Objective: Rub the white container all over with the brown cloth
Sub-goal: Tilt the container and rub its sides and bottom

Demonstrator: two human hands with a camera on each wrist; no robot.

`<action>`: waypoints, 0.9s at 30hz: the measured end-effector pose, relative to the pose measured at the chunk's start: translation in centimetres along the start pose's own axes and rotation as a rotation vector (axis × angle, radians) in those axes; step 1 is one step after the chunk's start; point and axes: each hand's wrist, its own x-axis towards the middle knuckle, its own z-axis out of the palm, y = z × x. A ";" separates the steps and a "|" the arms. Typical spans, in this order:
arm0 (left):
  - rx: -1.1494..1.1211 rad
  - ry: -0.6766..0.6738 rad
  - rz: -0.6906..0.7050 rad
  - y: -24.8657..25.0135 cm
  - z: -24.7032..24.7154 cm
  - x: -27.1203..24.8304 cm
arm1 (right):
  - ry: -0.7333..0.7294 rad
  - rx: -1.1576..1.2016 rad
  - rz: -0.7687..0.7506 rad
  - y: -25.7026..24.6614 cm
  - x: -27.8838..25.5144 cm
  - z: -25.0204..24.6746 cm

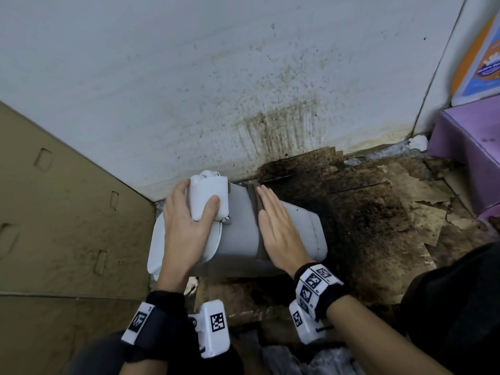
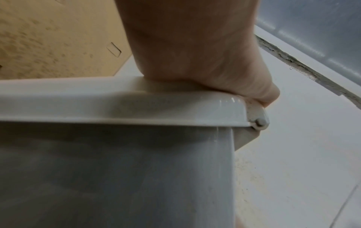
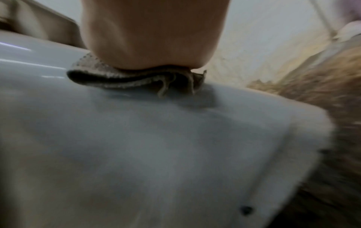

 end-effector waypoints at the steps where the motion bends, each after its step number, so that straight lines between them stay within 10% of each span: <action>1: -0.010 -0.001 -0.005 0.0 -0.1 0.0 | -0.002 -0.006 0.045 1.5 -0.2 -0.5; 9: 0.042 0.009 0.037 0.5 1.0 -0.4 | 0.031 0.002 0.360 6.9 -0.5 -1.9; 18: 0.041 0.006 0.042 0.3 0.6 -0.2 | 0.078 -0.027 -0.109 -5.0 0.0 1.9; 27: -0.027 -0.009 -0.008 -0.3 -0.2 0.7 | 0.058 -0.116 0.011 5.9 -2.0 -1.6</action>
